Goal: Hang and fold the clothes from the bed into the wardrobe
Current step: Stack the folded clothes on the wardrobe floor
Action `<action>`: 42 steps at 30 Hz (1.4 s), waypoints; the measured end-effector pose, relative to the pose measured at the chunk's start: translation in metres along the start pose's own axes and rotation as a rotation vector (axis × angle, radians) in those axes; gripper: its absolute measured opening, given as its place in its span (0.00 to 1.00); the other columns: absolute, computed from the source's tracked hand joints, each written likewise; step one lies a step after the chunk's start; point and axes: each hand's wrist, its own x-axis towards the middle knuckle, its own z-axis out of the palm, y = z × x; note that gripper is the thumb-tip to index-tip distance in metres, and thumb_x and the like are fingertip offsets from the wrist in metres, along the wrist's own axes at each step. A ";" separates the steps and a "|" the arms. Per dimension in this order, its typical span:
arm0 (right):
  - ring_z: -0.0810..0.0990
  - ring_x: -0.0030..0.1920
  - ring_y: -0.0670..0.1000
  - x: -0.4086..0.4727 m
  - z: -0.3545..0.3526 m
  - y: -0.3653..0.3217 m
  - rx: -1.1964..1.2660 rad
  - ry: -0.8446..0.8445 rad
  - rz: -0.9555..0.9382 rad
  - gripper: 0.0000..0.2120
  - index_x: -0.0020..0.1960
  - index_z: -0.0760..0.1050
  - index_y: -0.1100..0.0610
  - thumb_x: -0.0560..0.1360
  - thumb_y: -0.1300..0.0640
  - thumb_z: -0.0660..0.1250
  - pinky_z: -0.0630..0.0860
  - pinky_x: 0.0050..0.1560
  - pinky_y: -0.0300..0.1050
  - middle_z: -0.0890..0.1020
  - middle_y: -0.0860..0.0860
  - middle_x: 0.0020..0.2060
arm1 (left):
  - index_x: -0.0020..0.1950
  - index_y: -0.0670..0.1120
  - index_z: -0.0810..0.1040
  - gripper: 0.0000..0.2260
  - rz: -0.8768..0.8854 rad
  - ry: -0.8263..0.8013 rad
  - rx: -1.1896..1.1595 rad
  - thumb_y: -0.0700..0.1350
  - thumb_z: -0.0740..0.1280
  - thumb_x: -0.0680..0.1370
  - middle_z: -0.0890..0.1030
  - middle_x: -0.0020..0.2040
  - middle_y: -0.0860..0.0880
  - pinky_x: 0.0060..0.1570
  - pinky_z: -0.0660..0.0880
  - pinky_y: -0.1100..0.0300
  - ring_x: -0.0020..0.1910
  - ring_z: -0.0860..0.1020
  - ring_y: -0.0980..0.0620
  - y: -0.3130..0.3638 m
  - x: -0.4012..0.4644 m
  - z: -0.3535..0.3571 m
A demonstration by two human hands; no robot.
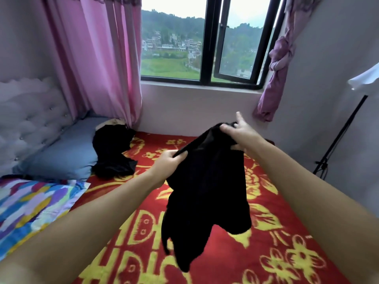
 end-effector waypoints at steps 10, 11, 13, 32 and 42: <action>0.77 0.59 0.50 -0.046 0.048 0.016 -0.681 -0.293 -0.336 0.20 0.67 0.71 0.55 0.78 0.49 0.65 0.73 0.59 0.44 0.79 0.51 0.59 | 0.45 0.39 0.81 0.15 -0.125 0.055 -0.274 0.50 0.64 0.80 0.84 0.42 0.42 0.40 0.78 0.57 0.39 0.82 0.46 0.026 0.013 0.017; 0.78 0.56 0.50 -0.046 0.048 0.016 -0.703 -0.259 -0.353 0.17 0.63 0.74 0.56 0.79 0.48 0.62 0.73 0.56 0.44 0.80 0.51 0.56 | 0.47 0.39 0.81 0.16 -0.124 0.050 -0.235 0.52 0.64 0.79 0.83 0.44 0.41 0.40 0.76 0.56 0.40 0.81 0.45 0.023 0.010 0.015; 0.80 0.51 0.53 -0.046 0.047 0.014 -0.673 -0.194 -0.383 0.17 0.53 0.78 0.61 0.81 0.49 0.57 0.74 0.53 0.48 0.83 0.54 0.50 | 0.52 0.40 0.82 0.19 -0.121 -0.031 -0.192 0.56 0.64 0.78 0.82 0.50 0.39 0.43 0.76 0.54 0.45 0.81 0.42 0.019 0.003 0.011; 0.64 0.25 0.43 -0.019 0.005 0.026 -0.424 0.124 -0.427 0.21 0.32 0.64 0.57 0.82 0.52 0.58 0.62 0.28 0.38 0.66 0.45 0.24 | 0.49 0.54 0.82 0.06 -0.143 -0.629 0.471 0.47 0.70 0.73 0.83 0.48 0.56 0.54 0.70 0.61 0.50 0.80 0.58 0.036 -0.013 -0.033; 0.79 0.45 0.52 -0.008 -0.020 0.031 -0.591 0.154 -0.363 0.14 0.49 0.79 0.58 0.81 0.50 0.59 0.67 0.41 0.42 0.82 0.51 0.41 | 0.42 0.43 0.80 0.04 0.181 -0.190 0.519 0.40 0.67 0.76 0.77 0.30 0.56 0.30 0.70 0.68 0.29 0.75 0.60 0.075 0.010 -0.053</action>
